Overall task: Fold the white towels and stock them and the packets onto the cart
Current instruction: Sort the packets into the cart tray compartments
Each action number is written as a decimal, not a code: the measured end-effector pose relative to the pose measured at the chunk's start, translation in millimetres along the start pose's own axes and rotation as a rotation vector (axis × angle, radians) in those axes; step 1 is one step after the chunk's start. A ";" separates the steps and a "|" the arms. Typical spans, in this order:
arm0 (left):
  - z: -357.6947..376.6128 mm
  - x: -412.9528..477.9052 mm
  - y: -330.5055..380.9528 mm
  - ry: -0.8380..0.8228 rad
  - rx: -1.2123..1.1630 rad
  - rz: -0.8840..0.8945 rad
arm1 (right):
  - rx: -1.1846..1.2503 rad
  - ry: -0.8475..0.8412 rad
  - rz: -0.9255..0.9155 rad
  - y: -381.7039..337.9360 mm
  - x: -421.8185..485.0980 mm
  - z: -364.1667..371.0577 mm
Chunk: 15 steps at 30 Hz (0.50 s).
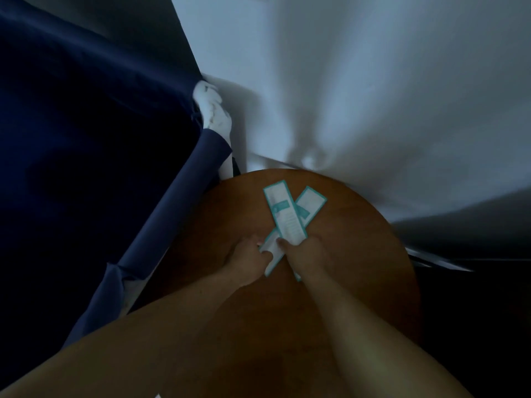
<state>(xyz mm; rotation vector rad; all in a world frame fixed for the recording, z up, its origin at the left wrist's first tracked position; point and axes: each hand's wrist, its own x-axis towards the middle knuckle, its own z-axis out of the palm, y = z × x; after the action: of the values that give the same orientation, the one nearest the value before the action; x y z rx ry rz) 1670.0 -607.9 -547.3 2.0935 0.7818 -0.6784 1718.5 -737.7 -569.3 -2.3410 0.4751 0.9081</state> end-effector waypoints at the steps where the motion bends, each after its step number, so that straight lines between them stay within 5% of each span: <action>1: 0.2 -0.6 -1.3 0.000 -0.012 -0.006 | 0.002 0.018 0.001 -5.2 -0.7 3.4; 15: -2.6 -21.6 -2.8 -0.007 -0.214 -0.029 | 0.148 -0.004 0.008 16.0 -6.6 -10.2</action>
<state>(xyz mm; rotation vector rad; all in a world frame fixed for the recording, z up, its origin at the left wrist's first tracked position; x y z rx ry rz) 1654.1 -610.8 -532.5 1.8883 0.8435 -0.5900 1710.7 -755.7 -564.6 -2.2049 0.5320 0.8512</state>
